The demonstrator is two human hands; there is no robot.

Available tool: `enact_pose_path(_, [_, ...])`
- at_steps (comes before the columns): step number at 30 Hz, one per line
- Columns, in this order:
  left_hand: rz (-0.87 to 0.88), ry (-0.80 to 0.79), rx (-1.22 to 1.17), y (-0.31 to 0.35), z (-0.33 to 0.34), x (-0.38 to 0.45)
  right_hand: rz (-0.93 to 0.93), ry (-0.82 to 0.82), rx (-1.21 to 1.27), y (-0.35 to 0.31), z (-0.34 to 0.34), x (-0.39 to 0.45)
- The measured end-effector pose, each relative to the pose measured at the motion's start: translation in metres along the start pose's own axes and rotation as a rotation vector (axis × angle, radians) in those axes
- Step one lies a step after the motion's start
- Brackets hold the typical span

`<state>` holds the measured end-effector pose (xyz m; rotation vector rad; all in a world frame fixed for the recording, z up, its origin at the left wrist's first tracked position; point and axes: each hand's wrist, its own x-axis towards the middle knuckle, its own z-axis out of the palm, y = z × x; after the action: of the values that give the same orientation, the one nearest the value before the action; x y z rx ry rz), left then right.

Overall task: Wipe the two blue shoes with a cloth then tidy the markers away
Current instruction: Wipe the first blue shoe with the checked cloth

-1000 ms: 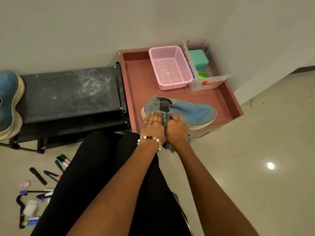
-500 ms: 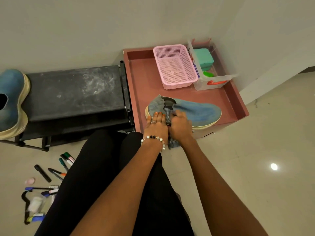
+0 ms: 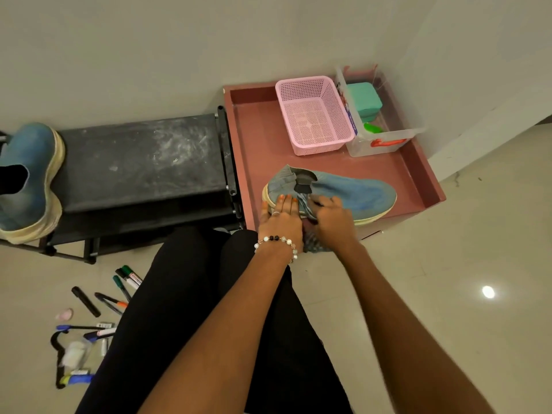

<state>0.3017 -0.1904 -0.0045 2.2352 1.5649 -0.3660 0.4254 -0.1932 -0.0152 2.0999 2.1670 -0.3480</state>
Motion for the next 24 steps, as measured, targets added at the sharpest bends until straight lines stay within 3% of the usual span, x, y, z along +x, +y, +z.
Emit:
enact_pose_path(2, [-0.002,0.005,-0.008,0.001,0.001,0.000,-0.047,-0.049,-0.137,0.029,-0.005,-0.009])
enact_pose_path(5, [-0.017,0.006,-0.047,0.002,0.002,0.000,0.031,0.025,-0.223,0.031,-0.009,-0.010])
enact_pose_path(8, [-0.023,-0.017,-0.028,0.003,0.003,0.000,0.070,0.025,-0.095,0.000,-0.001,-0.003])
enact_pose_path(11, [-0.017,-0.038,0.010,0.002,0.002,-0.001,-0.043,0.011,0.087,-0.001,0.005,-0.008])
enact_pose_path(13, [-0.008,-0.044,-0.001,0.002,0.001,-0.002,-0.113,-0.025,0.035,0.023,0.003,-0.015])
enact_pose_path(18, [-0.001,-0.033,-0.032,0.000,0.001,-0.001,0.114,0.017,-0.190,0.044,-0.001,-0.028])
enact_pose_path(21, [0.000,-0.031,-0.019,0.001,0.005,-0.003,0.167,0.004,-0.083,0.016,0.003,-0.022])
enact_pose_path(24, [-0.004,-0.043,0.026,0.004,0.005,-0.007,-0.019,-0.023,0.159,0.013,-0.006,-0.015])
